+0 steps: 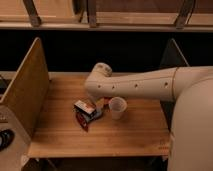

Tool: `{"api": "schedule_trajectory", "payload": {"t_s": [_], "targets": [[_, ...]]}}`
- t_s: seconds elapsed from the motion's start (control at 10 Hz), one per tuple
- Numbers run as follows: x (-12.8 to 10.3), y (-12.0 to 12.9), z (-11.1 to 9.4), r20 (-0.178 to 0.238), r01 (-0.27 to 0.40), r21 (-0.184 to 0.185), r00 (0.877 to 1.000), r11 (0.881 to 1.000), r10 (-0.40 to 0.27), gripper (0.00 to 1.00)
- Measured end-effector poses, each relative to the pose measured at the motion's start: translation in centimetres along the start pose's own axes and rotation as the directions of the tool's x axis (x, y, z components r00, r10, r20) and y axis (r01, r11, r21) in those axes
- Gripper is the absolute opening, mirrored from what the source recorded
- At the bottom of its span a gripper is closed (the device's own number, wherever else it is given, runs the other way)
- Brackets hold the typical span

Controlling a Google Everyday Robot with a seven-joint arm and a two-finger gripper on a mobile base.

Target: Move the arm in a circular motion

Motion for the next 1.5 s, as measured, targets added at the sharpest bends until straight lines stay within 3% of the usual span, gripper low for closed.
{"api": "schedule_trajectory", "payload": {"t_s": [0.2,0.4,0.6,0.7,0.8,1.0,1.2,1.3,1.5], "targets": [[4.8,3.0,-1.2,-0.065,-0.092,-0.008,0.994,0.996,0.092,0.8],[11.8,4.0,-3.4,-0.159,-0.219,0.028,0.962,0.975,0.221,0.8],[17.8,2.1,-5.1,-0.222,-0.305,0.086,0.922,0.949,0.316,0.8],[19.1,0.5,-5.0,-0.229,-0.317,0.104,0.915,0.943,0.333,0.8],[19.5,-1.1,-4.6,-0.229,-0.315,0.113,0.915,0.942,0.333,0.8],[17.4,-5.6,-2.9,-0.202,-0.267,0.115,0.937,0.957,0.286,0.8],[12.6,-8.0,-1.3,-0.157,-0.186,0.091,0.967,0.978,0.199,0.8],[8.8,-8.1,-0.6,-0.119,-0.124,0.064,0.984,0.99,0.131,0.8],[2.9,-6.7,-0.6,-0.034,-0.038,0.033,0.999,0.999,0.039,0.8]]}}
